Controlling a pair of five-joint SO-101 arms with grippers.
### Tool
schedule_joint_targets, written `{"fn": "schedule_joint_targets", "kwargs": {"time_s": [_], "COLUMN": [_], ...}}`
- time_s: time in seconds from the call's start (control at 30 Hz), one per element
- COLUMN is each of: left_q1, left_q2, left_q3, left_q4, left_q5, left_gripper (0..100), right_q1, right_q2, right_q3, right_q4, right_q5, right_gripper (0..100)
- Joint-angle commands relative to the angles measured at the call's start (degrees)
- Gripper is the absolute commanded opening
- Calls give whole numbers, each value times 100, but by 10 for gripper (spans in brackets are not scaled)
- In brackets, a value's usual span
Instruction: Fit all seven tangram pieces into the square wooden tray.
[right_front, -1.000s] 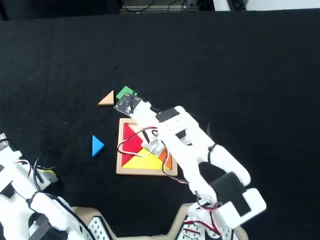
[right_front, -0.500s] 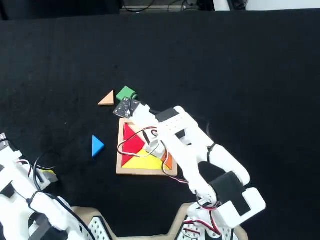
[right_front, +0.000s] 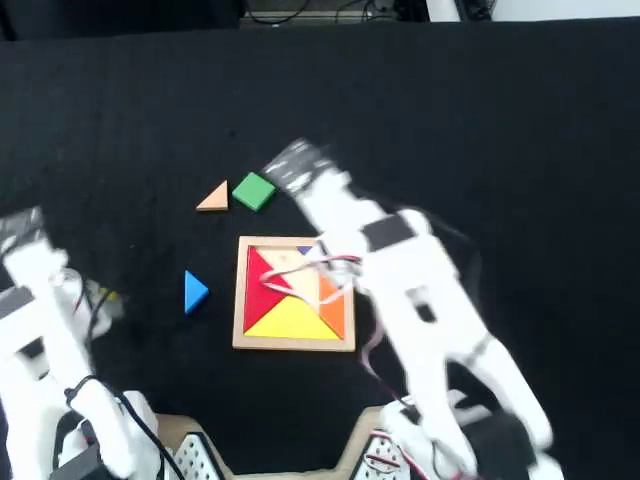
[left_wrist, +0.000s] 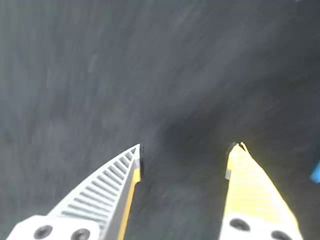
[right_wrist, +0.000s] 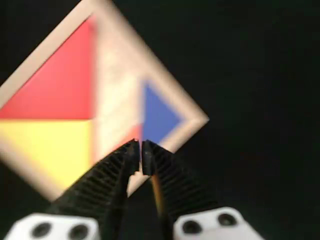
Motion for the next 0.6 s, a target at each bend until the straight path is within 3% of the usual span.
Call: {"fn": "schedule_joint_targets", "kwargs": {"time_s": [0.0, 0.13, 0.37, 0.57], "left_q1": [1191, 2167, 2958, 3802], "left_q2": [-114, -53, -53, -53], "left_q3": [-875, -1552, -2149, -2659], "left_q4": [-79, -70, -62, 589], "left_q5": [527, 580, 466, -756], "left_gripper": [278, 278, 282, 282], "right_q1": [862, 1204, 1231, 1477], "right_q2": [-892, -734, 418, 1534], "right_q3": [752, 963, 558, 22], "right_q4": [-1046, -1662, -1960, -2215], "right_q5": [-352, -809, -905, -1011], "right_gripper": [11, 11, 11, 11]}}
